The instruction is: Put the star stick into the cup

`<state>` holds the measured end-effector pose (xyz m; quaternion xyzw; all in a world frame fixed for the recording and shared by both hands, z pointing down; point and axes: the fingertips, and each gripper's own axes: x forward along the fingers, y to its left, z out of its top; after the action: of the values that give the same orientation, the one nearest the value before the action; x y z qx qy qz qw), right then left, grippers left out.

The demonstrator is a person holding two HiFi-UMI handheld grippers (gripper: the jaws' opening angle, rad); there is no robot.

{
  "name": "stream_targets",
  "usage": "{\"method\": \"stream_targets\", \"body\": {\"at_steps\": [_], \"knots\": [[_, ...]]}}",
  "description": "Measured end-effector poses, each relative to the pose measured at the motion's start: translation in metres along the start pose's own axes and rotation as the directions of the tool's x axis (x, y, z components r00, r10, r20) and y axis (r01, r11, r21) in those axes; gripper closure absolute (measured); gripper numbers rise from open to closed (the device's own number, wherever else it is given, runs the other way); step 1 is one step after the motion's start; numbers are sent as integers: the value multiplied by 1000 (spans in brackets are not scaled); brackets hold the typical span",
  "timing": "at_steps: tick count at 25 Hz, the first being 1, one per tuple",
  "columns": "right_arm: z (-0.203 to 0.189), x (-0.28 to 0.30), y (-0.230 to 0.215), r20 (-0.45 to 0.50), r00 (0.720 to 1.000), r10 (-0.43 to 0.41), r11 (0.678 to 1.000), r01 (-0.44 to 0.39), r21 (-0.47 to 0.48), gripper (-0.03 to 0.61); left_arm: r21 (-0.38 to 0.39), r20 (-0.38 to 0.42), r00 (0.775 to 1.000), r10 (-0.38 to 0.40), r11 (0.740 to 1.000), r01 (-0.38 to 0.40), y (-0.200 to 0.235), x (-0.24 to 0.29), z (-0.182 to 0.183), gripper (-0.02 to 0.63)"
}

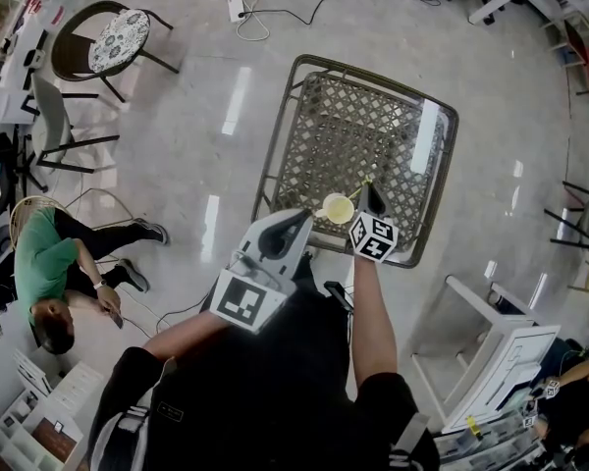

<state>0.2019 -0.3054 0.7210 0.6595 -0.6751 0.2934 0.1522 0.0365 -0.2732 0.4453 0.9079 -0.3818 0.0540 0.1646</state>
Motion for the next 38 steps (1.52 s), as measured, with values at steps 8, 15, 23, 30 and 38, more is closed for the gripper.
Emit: {"method": "stream_targets", "body": {"at_steps": [8, 15, 23, 30, 38], "knots": [[-2, 6, -1, -7, 1000, -2, 1000, 2, -6, 558, 4, 2, 1000, 2, 1000, -2, -1, -4, -1, 597], [-1, 11, -1, -28, 1000, -4, 1000, 4, -18, 558, 1, 4, 1000, 10, 1000, -10, 0, -7, -2, 597], [-5, 7, -1, -29, 1000, -1, 1000, 1, 4, 555, 6, 8, 1000, 13, 1000, -13, 1, -15, -2, 597], [5, -5, -1, 1, 1000, -18, 1000, 18, 4, 545, 9, 28, 1000, 1, 1000, -1, -3, -20, 2, 597], [34, -48, 7, 91, 996, -17, 999, 13, 37, 540, 13, 55, 998, -14, 1000, 13, -15, -30, 9, 597]]}}
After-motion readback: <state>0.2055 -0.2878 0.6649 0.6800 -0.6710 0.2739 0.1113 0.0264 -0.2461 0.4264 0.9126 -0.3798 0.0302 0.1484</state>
